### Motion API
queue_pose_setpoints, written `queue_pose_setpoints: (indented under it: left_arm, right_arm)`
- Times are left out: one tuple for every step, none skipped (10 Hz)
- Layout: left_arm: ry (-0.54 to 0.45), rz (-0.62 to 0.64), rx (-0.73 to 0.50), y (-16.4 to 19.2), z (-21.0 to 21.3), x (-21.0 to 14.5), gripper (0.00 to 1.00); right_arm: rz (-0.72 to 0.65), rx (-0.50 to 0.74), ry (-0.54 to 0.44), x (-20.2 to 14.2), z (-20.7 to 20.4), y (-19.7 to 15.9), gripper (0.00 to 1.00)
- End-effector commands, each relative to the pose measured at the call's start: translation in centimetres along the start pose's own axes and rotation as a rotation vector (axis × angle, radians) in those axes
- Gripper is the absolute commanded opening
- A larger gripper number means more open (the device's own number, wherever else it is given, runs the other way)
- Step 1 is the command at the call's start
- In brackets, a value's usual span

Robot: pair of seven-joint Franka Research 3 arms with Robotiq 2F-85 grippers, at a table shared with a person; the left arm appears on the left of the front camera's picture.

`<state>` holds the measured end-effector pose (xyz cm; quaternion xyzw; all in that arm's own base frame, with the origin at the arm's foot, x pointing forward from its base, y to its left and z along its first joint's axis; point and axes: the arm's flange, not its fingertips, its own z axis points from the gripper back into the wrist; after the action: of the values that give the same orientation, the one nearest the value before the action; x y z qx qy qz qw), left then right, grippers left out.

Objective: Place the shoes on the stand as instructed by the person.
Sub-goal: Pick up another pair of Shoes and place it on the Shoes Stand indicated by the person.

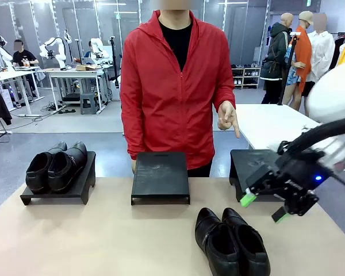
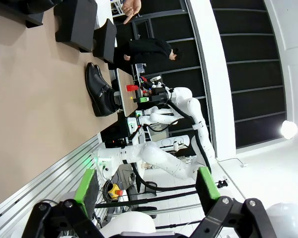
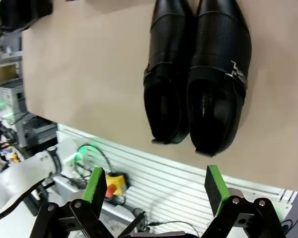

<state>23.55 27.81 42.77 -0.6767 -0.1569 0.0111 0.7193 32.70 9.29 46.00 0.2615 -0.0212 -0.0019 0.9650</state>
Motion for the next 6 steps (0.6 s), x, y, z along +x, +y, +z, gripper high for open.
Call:
queue_pose_setpoints:
  left_arm:
    - [0.005,-0.02,-0.016,-0.2,0.1,-0.2,1.0]
    - [0.005,-0.02,-0.016,-0.2,0.1,-0.2,1.0]
    - [0.005,-0.02,-0.016,-0.2,0.1,-0.2,1.0]
    - [0.005,-0.02,-0.016,-0.2,0.1,-0.2,1.0]
    - [0.005,-0.02,-0.016,-0.2,0.1,-0.2,1.0]
    - [0.005,-0.02,-0.016,-0.2,0.1,-0.2,1.0]
  right_arm:
    - [-0.039,-0.113,0.001,1.0,-2.8,0.9,1.0]
    - [-0.037,-0.141,-0.004,1.3,-3.7,1.3,1.0]
    - [-0.026,-0.167,0.011,1.4,-4.6,1.6,1.0]
    - [-0.018,-0.195,0.012,1.5,-5.5,1.8,1.0]
    - [-0.01,-0.225,0.017,1.6,-6.6,1.9,1.0]
    - [-0.002,-0.274,0.008,1.8,-7.9,2.0,1.0]
